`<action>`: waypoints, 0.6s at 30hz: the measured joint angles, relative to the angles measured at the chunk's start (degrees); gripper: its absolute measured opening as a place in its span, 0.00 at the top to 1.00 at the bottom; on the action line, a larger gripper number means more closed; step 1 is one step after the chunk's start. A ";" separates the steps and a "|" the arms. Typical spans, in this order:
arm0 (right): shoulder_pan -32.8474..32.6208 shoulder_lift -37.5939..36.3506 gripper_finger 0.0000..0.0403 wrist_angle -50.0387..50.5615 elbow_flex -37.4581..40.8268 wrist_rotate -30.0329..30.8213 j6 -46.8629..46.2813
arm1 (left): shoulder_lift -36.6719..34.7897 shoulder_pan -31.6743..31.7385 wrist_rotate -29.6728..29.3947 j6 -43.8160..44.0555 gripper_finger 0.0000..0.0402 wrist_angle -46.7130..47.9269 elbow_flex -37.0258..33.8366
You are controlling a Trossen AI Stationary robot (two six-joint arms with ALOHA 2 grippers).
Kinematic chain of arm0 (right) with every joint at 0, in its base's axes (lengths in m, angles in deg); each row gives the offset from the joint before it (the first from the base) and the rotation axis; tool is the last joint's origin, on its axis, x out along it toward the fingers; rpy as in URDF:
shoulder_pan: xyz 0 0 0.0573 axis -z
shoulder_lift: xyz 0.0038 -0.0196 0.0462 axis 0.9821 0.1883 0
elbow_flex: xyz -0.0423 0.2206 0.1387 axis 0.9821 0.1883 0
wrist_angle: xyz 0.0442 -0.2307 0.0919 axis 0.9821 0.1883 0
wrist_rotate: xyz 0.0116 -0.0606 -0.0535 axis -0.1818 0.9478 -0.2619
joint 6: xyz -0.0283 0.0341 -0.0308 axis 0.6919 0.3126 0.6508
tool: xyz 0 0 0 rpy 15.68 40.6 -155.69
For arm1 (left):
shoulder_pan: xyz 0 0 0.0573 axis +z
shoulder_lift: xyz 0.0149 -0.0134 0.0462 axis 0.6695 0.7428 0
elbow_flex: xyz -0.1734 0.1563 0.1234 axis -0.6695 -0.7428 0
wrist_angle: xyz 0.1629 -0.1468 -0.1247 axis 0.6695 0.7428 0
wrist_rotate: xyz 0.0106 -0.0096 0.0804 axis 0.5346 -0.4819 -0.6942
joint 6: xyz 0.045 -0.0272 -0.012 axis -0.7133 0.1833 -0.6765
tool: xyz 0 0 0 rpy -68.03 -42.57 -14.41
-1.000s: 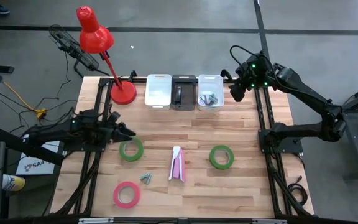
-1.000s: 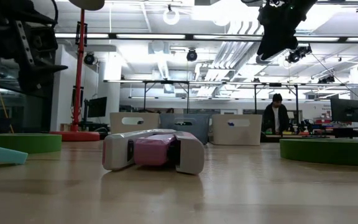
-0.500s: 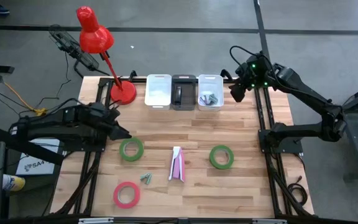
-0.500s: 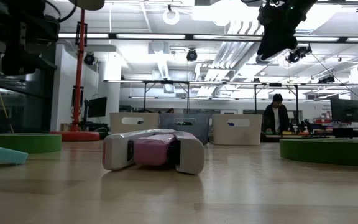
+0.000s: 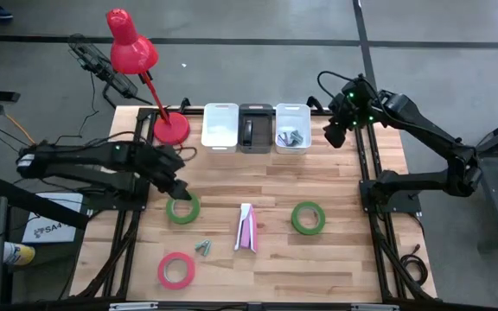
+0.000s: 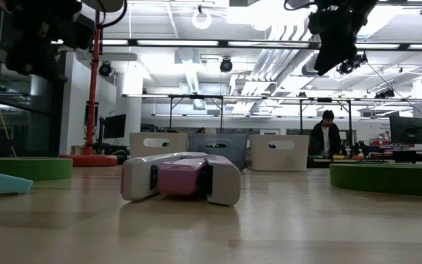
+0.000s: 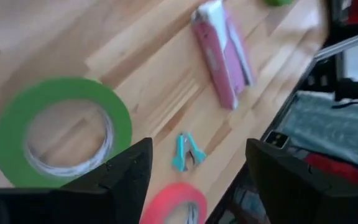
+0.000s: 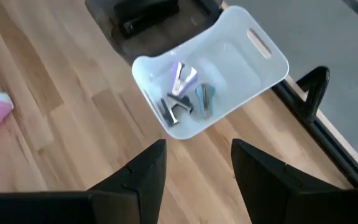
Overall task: Pick and place Stapler, Stapler remover, tape
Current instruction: Put the light blue staple into the right white bin
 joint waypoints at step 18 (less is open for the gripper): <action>0.00 -2.66 0.57 2.38 0.00 0.00 9.90 | 24.91 -23.53 -8.51 25.14 0.38 -3.15 6.71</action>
